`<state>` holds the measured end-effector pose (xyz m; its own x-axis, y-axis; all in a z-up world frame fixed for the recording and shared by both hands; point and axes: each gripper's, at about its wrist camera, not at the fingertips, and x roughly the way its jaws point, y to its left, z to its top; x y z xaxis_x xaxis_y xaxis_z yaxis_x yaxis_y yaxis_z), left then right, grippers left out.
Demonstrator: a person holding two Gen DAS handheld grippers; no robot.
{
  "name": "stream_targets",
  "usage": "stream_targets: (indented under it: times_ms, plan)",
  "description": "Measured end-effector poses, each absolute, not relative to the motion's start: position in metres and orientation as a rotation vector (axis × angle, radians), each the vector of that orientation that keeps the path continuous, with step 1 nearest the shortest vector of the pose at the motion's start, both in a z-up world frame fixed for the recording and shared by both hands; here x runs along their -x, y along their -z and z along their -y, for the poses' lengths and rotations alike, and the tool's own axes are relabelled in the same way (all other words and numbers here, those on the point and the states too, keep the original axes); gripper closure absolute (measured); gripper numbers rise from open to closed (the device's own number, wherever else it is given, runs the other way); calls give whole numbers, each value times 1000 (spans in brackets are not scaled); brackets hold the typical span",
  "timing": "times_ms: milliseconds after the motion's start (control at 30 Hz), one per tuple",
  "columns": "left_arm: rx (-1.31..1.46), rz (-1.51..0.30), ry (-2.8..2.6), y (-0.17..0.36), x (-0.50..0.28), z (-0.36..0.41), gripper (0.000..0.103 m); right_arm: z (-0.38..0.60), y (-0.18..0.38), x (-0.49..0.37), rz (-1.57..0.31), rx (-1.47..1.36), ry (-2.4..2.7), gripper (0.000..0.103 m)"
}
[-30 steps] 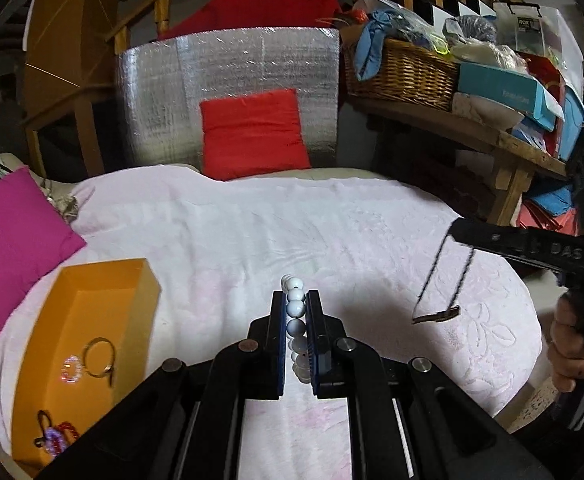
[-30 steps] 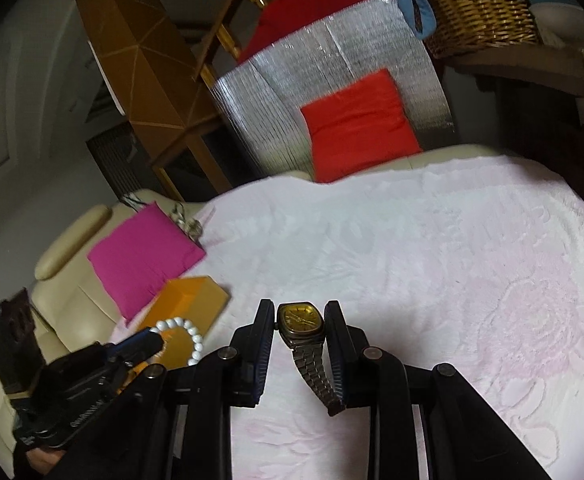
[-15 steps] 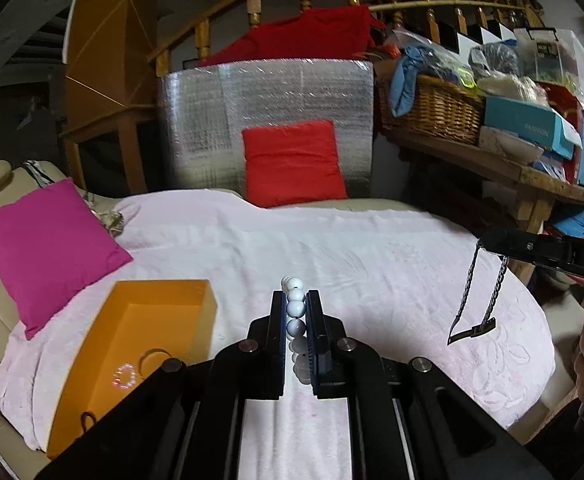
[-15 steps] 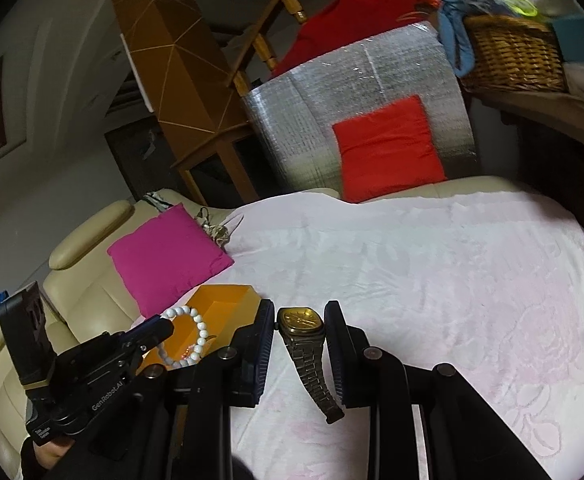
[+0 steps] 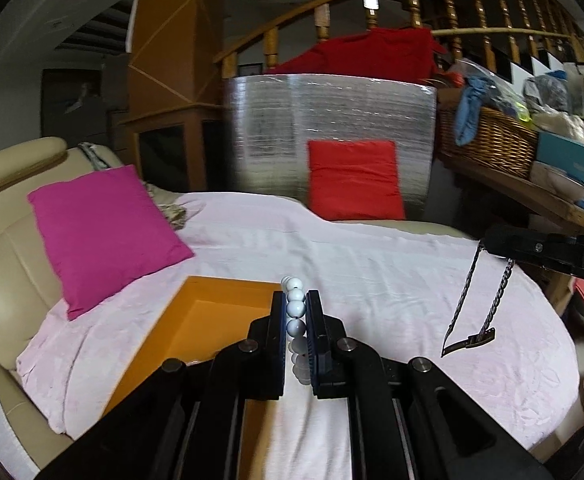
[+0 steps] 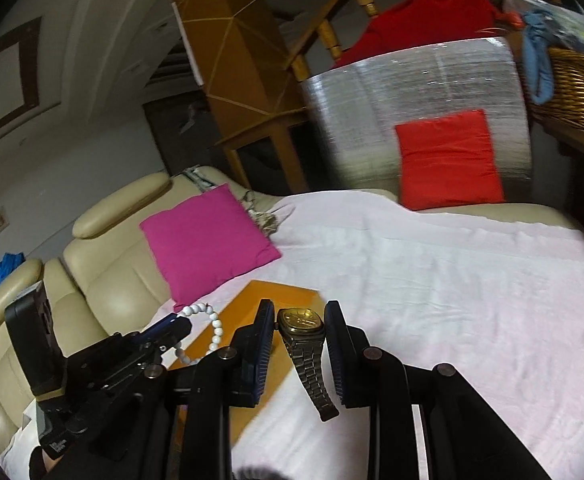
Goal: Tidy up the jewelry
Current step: 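Carry the white bracelet with left tool while right carries the watch over the box, then open both tools to drop the white bracelet and watch into the box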
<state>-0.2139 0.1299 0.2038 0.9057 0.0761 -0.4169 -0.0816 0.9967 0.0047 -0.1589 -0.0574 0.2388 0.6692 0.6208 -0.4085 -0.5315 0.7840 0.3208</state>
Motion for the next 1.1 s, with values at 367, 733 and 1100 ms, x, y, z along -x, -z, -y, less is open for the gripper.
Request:
stream_targets:
  times_ms: [367,733,1100]
  plan:
    - [56,-471,-202,-182,219,-192,93,-39,-222,147,-603,-160,-754,75]
    - [69,-583,-300,-137,209,-249,93,-99,-175,124,-724,-172,-763,75]
    - [27,-698,-346,-97,178,-280,93,-126,-119,108,-851,-169,-757,75]
